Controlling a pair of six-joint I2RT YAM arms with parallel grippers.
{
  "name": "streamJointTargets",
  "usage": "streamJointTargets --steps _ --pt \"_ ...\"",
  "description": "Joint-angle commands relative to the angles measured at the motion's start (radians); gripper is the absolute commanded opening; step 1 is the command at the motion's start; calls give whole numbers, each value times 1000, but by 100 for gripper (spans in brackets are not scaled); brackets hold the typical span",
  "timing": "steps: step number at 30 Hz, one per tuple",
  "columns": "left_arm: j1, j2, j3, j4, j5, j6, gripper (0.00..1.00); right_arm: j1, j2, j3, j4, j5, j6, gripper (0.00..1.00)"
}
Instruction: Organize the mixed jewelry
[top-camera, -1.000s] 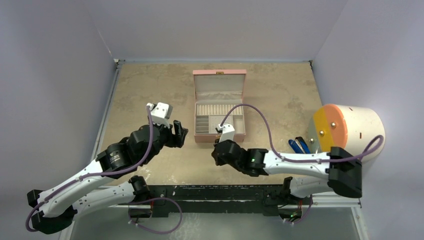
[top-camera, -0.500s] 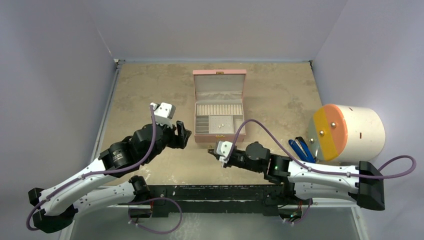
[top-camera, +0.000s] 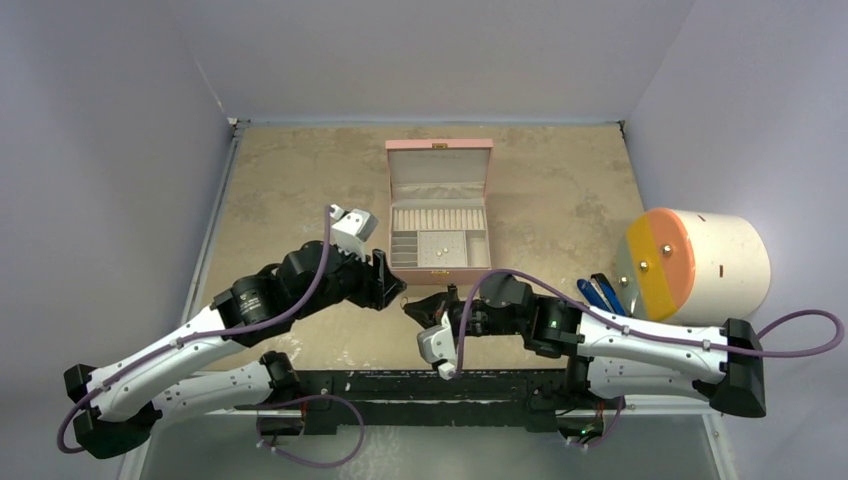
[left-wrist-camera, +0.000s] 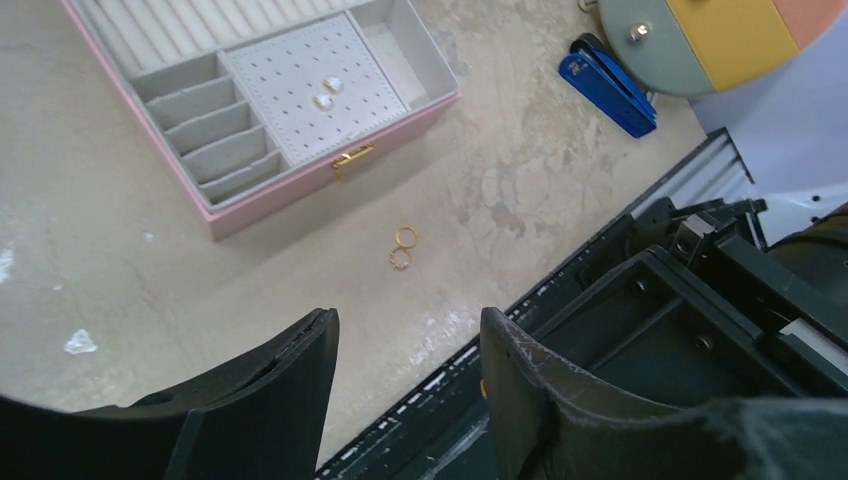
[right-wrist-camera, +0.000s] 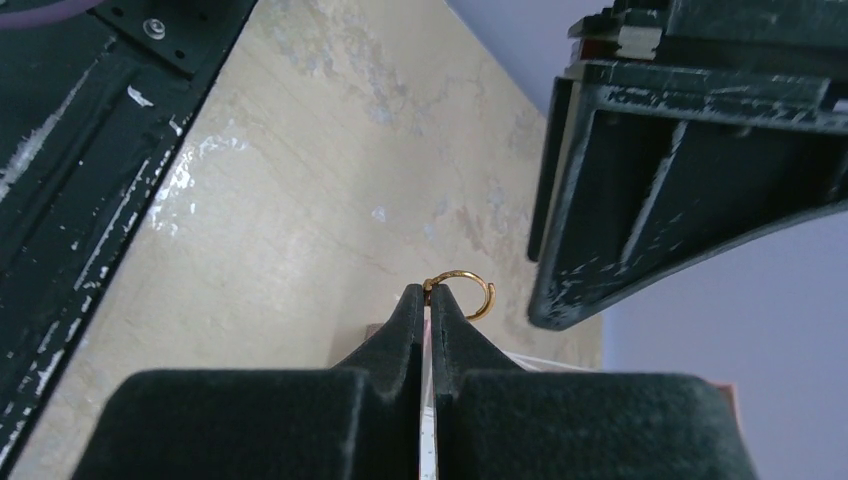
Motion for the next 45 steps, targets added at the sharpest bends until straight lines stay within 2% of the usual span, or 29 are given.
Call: streamJointTargets --steps 1,10,26,34,38,45 --pt "-3 16 23 40 119 -83 51 4 5 69 -79 -32 -132 0" --pt "-3 8 10 71 162 -128 37 4 10 121 -161 3 -171 0" --pt "-3 49 26 59 180 -128 28 4 0 99 -90 44 -195 0" --pt "-3 60 24 64 180 -127 15 4 -5 96 -87 53 -193 0" --pt "-3 64 21 73 212 -128 1 4 -7 93 -79 59 -190 0" --pt "-3 69 23 66 206 -134 0 4 -10 88 -74 57 -177 2"
